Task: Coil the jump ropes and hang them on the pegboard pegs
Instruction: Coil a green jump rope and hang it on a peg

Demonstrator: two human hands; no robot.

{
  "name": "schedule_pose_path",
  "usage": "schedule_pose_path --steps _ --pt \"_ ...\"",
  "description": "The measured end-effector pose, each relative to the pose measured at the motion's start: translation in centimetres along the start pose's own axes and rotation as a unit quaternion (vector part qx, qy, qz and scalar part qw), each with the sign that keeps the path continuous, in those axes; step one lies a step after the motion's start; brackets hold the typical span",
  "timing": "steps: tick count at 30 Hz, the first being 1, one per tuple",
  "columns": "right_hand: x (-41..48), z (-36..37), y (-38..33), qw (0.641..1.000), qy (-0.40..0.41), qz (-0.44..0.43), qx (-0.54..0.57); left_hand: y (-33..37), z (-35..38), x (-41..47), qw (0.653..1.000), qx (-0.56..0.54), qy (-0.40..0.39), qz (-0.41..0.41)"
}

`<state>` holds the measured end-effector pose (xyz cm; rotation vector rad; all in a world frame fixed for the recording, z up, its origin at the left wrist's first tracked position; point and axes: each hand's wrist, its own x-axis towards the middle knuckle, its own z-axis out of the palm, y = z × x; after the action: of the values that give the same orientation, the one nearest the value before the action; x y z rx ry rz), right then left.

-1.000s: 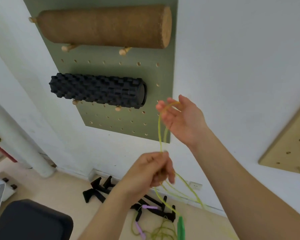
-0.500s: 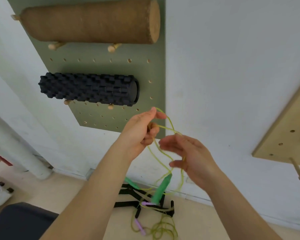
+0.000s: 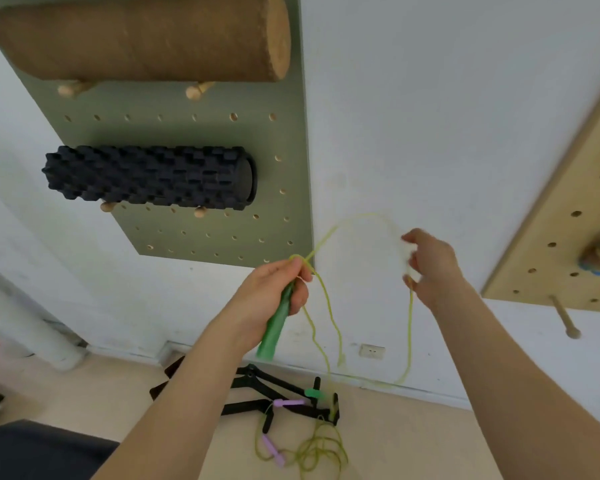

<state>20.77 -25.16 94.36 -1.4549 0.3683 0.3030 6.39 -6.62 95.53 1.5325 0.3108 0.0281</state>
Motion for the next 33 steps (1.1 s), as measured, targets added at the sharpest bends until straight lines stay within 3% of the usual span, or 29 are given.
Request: schedule_pose_path --steps 2,3,4,6,7,8,11,14,15,16,18,20,22,26,33 --pt "-1.4 -0.2 1.3 0.964 0.106 -0.135 -0.202 0.6 0.8 0.3 0.996 -0.091 0.018 -0.012" --pt "-2.4 -0.2 1.8 0.946 0.105 -0.207 -0.227 0.7 1.2 0.4 0.995 -0.098 0.013 -0.016" --pt "-3.8 0.1 2.2 0.948 0.045 -0.234 -0.213 0.7 1.8 0.5 0.996 -0.086 0.005 -0.019" --pt "-6.8 0.9 2.4 0.958 -0.2 -0.111 -0.172 0.8 2.9 0.5 1.0 -0.027 -0.013 -0.01" --pt "-7.9 1.2 2.6 0.944 -0.291 -0.037 -0.149 0.6 3.4 0.5 1.0 0.012 -0.023 0.0" --pt "-8.2 1.4 3.0 0.938 -0.327 0.003 -0.112 0.6 3.8 0.6 0.998 0.053 -0.034 0.013" --pt "-7.7 2.1 3.8 0.956 -0.293 0.006 0.001 0.1 4.3 0.7 0.977 0.199 -0.024 0.069" --pt "-6.6 2.3 4.0 0.957 -0.249 -0.024 0.15 -0.7 4.2 0.4 0.898 0.39 0.057 0.198" --pt "-6.2 2.1 4.0 0.95 -0.24 -0.035 0.197 -0.7 4.2 0.0 0.88 0.408 0.091 0.228" --pt "-5.7 1.8 4.0 0.945 -0.233 -0.048 0.223 -0.2 4.4 -0.4 0.888 0.38 0.108 0.233" --pt "-5.3 1.3 4.2 0.937 -0.273 -0.075 0.203 1.9 5.2 -1.1 0.973 0.142 0.055 0.172" --pt "-5.9 1.2 4.5 0.92 -0.363 -0.099 0.113 4.2 5.9 -0.8 0.992 -0.07 0.0 0.101" --pt "-6.7 1.1 4.6 0.893 -0.433 -0.097 0.071 6.1 5.9 0.7 0.985 -0.147 0.012 0.094" --pt "-7.2 0.1 4.9 0.866 -0.484 -0.034 0.124 8.5 4.1 3.5 0.957 -0.257 0.088 0.103" --pt "-7.5 -1.5 5.1 0.881 -0.414 0.002 0.23 8.0 -0.9 6.4 0.857 -0.453 0.216 0.115"
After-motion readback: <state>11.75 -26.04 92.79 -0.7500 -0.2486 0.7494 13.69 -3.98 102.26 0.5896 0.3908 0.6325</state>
